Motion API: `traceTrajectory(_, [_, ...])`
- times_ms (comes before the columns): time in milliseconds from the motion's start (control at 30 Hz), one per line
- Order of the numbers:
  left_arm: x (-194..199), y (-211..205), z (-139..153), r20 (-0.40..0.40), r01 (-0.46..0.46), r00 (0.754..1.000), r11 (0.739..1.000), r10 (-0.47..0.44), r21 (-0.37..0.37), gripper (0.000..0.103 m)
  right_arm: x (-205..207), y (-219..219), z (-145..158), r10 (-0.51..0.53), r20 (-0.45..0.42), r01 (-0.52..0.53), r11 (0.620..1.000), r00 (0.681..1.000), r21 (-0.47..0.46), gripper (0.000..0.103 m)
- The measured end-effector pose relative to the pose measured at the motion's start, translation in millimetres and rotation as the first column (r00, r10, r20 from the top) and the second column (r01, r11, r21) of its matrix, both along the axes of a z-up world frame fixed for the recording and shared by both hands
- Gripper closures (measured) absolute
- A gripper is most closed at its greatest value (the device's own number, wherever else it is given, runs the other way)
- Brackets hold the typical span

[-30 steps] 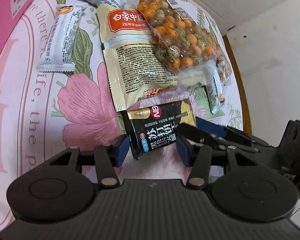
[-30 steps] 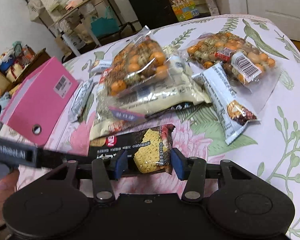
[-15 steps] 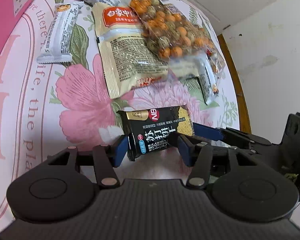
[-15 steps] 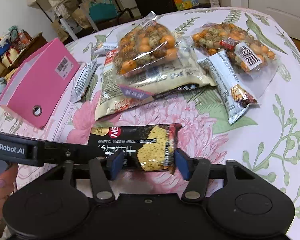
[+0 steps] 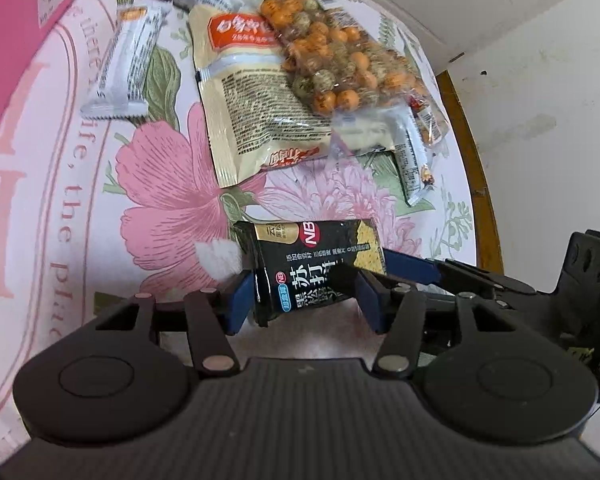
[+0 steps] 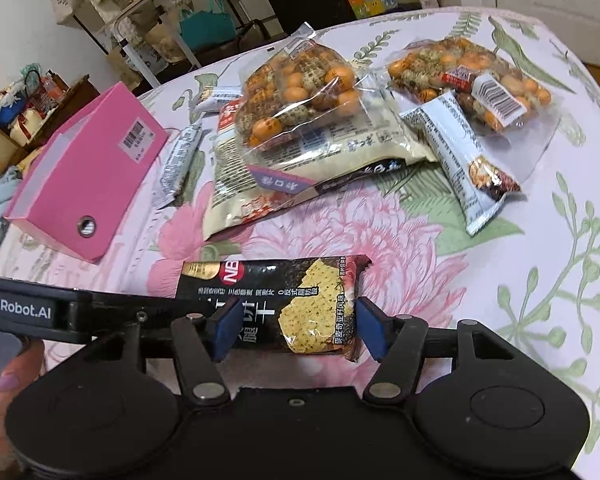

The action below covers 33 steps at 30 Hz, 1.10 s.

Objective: Organize snacks
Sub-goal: 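Carry the black cracker packs in both grippers over and into the pink box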

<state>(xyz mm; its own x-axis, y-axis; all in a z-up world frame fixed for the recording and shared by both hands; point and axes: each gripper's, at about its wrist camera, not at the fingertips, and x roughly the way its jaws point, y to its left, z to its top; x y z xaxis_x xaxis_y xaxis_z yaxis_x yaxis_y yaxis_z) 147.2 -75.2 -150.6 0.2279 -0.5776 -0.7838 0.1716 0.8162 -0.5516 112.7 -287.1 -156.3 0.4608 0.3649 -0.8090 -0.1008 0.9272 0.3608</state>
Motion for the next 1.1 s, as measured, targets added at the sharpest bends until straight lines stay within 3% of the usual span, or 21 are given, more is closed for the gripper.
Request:
traceTrajectory(267, [-12, 17, 33, 0.022, 0.02, 1.0, 1.0, -0.02, 0.001, 0.049, -13, 10, 25, 0.013, 0.001, -0.013, 0.999, 1.0, 0.044, 0.032])
traceTrajectory(567, [-32, 48, 56, 0.007, 0.035, 0.999, 0.999, -0.035, 0.008, 0.049, -24, 38, 55, 0.079, 0.015, -0.08, 0.997, 0.997, 0.019, 0.032])
traceTrajectory(800, [-46, 82, 72, -0.018, 0.02, 1.0, 1.0, -0.021, -0.017, 0.049, -31, 69, 76, 0.137, 0.021, -0.137, 0.991, 0.99, -0.013, 0.032])
traceTrajectory(1100, [-58, 150, 105, 0.05, -0.041, 0.998, 0.998, 0.043, -0.04, 0.049, -34, 115, 112, 0.255, 0.104, -0.258, 0.966, 0.961, 0.015, 0.038])
